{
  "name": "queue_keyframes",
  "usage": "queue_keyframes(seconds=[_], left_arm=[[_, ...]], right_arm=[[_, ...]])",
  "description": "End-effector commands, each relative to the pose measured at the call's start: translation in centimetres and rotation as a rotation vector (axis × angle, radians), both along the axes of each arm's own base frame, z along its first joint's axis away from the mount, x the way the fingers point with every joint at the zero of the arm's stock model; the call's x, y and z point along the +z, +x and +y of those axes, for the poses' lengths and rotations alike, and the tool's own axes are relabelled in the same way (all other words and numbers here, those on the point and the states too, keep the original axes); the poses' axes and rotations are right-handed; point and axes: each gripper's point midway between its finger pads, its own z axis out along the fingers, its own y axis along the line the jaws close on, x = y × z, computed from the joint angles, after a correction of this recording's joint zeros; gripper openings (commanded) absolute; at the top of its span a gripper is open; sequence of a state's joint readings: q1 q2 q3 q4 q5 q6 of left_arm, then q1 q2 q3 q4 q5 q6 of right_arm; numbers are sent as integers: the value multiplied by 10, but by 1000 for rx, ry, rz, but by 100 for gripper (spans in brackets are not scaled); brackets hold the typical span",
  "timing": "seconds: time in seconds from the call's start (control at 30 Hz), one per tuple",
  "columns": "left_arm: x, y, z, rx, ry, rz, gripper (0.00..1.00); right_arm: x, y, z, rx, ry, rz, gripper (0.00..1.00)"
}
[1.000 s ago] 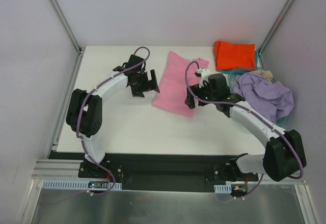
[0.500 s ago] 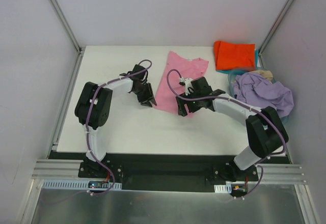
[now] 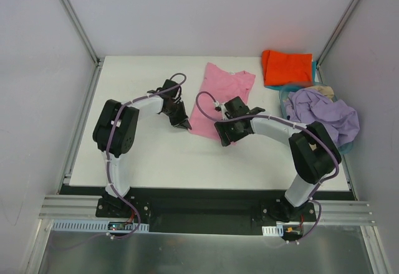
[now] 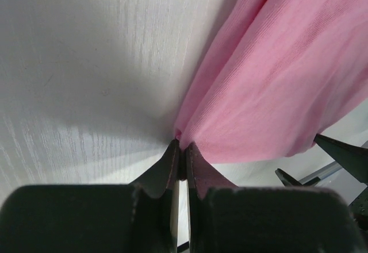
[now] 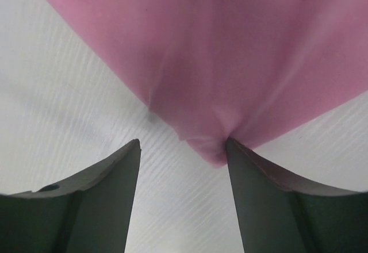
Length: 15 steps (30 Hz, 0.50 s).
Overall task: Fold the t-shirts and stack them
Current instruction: Fold the tshirt
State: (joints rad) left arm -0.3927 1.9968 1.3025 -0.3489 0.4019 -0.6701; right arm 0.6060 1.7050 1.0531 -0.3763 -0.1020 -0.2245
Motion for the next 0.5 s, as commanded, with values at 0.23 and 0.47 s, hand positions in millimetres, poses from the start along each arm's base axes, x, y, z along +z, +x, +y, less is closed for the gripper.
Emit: queue_keyframes(seconds=[0.23,0.47], left_arm=[[3,-58,38,64,93,20,0],[23,-122,73,147,107,-22,0]], right_arm=[[-18,-74,2,69,-148,104,34],[18,-144,40,247,-2,177,1]])
